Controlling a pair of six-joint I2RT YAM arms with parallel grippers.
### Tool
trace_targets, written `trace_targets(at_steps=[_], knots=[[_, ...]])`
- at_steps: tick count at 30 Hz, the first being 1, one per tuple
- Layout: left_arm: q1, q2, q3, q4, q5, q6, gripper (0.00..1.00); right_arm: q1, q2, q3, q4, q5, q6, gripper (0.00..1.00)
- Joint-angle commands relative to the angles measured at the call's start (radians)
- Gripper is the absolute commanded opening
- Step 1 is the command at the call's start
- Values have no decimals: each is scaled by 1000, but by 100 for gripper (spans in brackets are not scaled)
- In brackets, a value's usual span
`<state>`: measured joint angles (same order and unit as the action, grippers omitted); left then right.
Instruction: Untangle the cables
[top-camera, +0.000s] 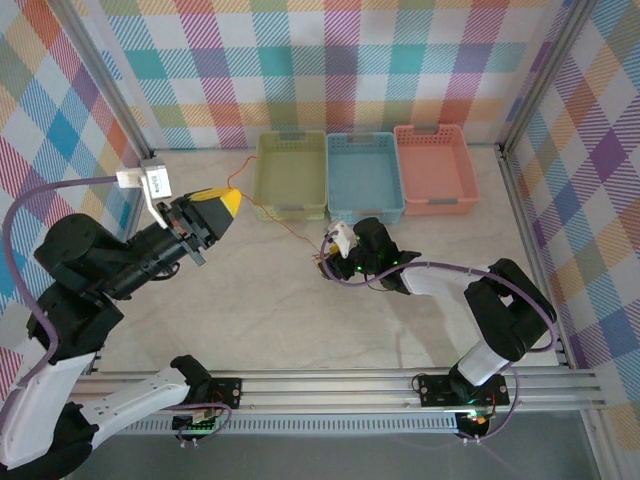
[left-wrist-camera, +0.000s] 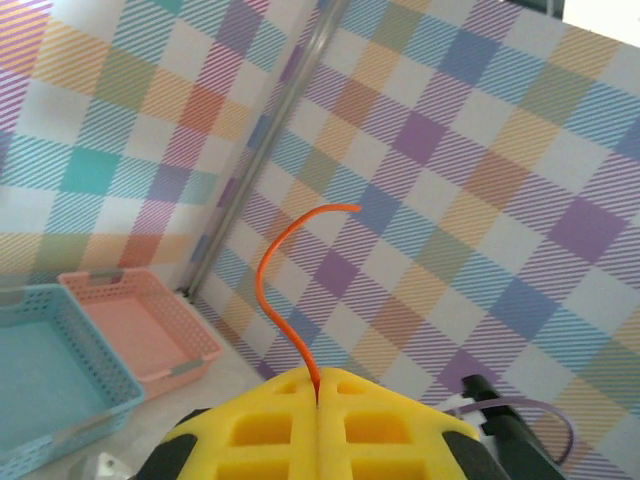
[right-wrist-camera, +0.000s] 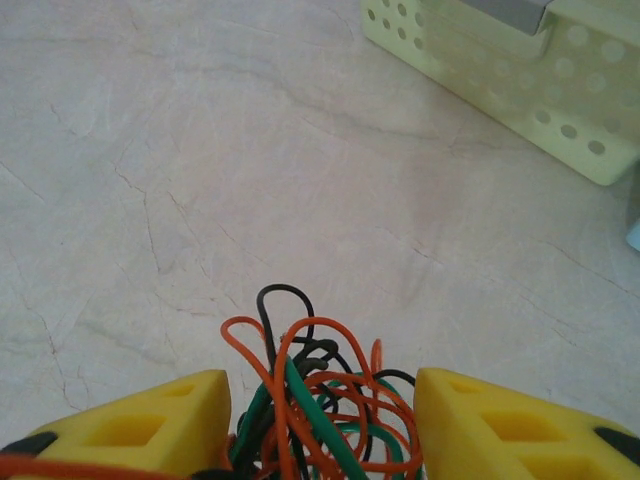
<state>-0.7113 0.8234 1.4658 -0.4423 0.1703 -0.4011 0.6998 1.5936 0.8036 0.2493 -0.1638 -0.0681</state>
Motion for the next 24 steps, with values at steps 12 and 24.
trace_targets(at_steps=[12, 24], knots=[[-12, -151, -465, -231, -418, -4, 0, -14, -10, 6, -15, 29, 15, 51], [-13, -105, -586, -387, -640, -95, 66, -16, -6, 14, -29, -31, 23, 29]])
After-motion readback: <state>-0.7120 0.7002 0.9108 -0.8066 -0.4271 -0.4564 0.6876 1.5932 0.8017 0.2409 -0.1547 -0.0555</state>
